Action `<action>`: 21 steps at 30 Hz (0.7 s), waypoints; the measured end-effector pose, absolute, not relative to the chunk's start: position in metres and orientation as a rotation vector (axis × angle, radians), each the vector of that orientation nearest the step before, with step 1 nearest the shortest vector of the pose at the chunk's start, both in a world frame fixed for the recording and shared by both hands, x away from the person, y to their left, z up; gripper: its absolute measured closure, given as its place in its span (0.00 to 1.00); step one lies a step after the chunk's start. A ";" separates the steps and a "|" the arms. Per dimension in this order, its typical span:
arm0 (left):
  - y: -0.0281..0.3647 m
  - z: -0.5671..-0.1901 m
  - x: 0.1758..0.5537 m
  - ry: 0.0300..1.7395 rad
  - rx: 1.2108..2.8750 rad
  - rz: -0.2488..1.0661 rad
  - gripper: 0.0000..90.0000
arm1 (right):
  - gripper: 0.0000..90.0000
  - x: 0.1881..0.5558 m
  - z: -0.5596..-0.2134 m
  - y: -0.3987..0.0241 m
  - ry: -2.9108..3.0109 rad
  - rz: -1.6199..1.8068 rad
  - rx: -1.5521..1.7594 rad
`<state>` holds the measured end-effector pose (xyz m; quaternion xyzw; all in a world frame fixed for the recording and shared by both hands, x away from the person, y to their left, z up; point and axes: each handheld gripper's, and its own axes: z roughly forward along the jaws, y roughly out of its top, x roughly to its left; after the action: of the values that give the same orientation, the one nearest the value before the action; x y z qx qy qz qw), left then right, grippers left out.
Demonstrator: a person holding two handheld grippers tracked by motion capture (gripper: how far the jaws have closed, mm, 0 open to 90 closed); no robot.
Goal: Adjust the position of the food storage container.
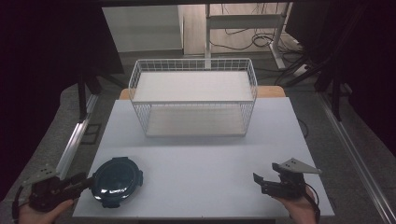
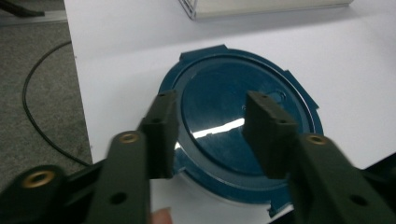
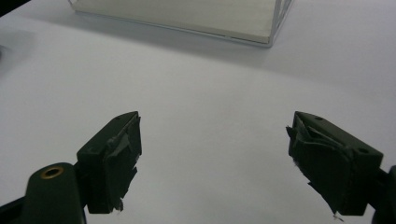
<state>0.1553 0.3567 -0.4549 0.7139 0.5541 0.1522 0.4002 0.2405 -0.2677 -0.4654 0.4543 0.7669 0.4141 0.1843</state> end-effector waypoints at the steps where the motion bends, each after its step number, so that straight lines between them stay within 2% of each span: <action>1: 0.357 -0.456 0.155 1.404 1.818 0.384 0.69 | 0.19 0.241 -0.466 -0.268 2.164 1.165 1.284; 6: 0.363 -0.466 0.151 1.441 1.864 0.364 0.95 | 0.19 0.241 -0.467 -0.267 2.169 1.153 1.286; 8: 0.365 -0.470 0.149 1.452 1.872 0.356 0.98 | 0.19 0.241 -0.467 -0.267 2.171 1.152 1.284; 15: 0.371 -0.496 0.140 1.517 1.885 0.300 1.00 | 0.19 0.242 -0.471 -0.266 2.182 1.133 1.290; 21: 0.364 -0.508 0.143 1.508 1.913 0.237 1.00 | 0.19 0.242 -0.471 -0.264 2.183 1.123 1.287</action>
<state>0.1427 0.3637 -0.5082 0.7350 0.5793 0.0910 0.3405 0.2422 -0.2637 -0.4714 0.4565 0.7742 0.3982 0.1836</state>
